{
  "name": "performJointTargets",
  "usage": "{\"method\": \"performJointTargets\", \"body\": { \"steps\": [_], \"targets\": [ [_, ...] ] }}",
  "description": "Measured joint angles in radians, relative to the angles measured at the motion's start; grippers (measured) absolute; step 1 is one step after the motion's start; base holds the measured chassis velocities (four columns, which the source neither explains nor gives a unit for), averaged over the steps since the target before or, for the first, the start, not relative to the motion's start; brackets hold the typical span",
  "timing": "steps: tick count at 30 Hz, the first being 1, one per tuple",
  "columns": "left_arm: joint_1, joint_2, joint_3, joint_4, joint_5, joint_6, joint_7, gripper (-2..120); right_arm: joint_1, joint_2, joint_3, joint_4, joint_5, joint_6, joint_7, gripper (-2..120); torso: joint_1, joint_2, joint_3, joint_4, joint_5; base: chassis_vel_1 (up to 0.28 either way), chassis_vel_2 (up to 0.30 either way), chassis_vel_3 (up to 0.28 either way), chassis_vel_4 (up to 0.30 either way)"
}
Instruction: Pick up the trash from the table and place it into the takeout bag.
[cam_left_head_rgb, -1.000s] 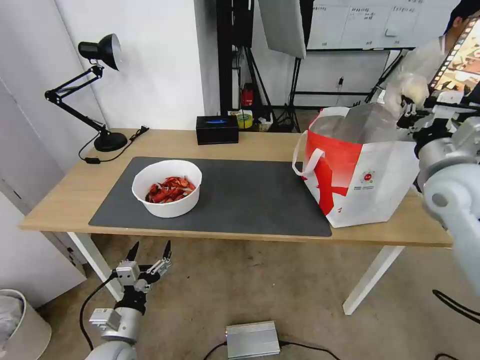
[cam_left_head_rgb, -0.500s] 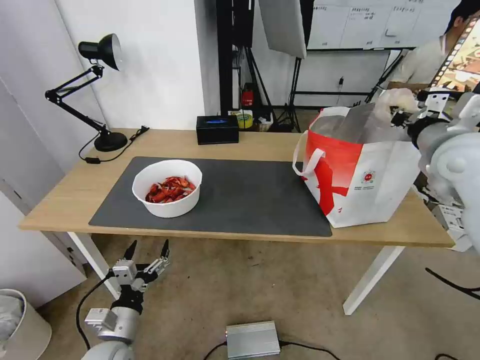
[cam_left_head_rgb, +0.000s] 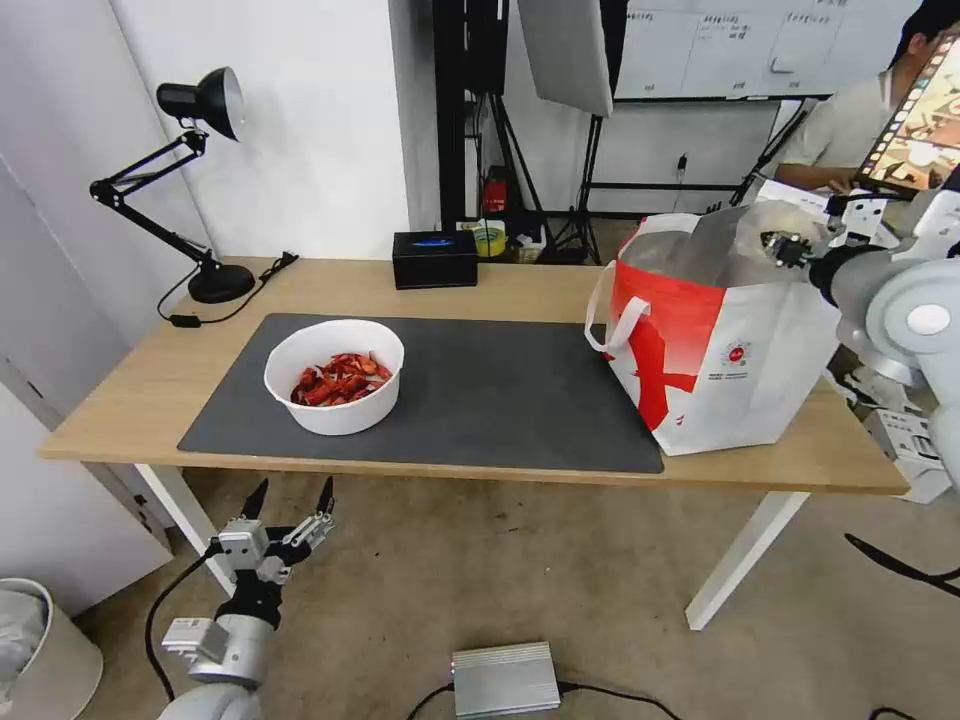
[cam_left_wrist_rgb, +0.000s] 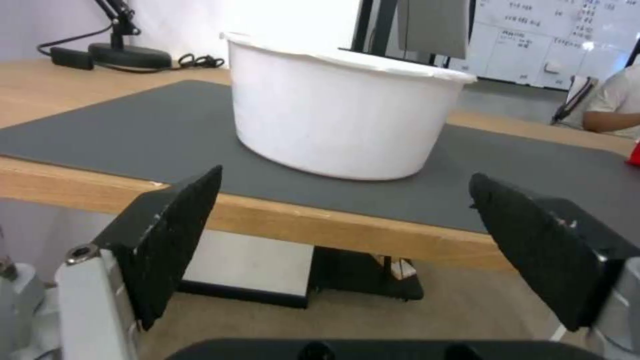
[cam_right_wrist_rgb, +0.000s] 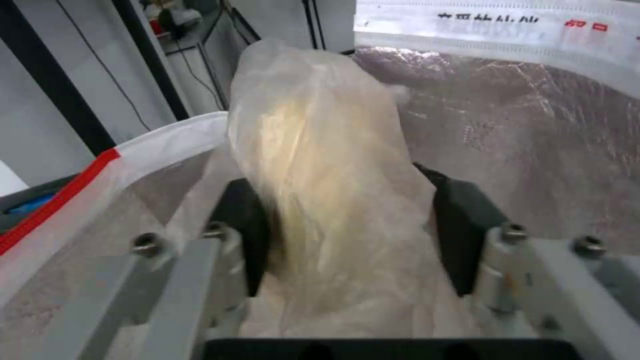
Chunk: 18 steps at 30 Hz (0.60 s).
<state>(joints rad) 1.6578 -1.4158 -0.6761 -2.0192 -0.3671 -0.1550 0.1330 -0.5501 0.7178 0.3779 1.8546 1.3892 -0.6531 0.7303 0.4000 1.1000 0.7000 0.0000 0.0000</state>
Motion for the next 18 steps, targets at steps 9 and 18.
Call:
{"method": "performJointTargets", "body": {
  "steps": [9,18],
  "targets": [
    [0.008,-0.008,-0.004,-0.011,-0.002,-0.002,0.0,100,0.002,0.004,0.0,0.012,0.037,0.008,0.042,84,0.0,0.0,0.0,0.0,0.0,0.0,0.0,0.0,0.0],
    [0.017,-0.016,-0.005,-0.019,-0.002,-0.005,0.002,100,-0.037,0.011,0.01,0.042,-0.061,0.182,-0.058,100,0.0,0.0,0.0,0.0002,0.0,0.0,0.0,0.0,0.0]
  ]
}}
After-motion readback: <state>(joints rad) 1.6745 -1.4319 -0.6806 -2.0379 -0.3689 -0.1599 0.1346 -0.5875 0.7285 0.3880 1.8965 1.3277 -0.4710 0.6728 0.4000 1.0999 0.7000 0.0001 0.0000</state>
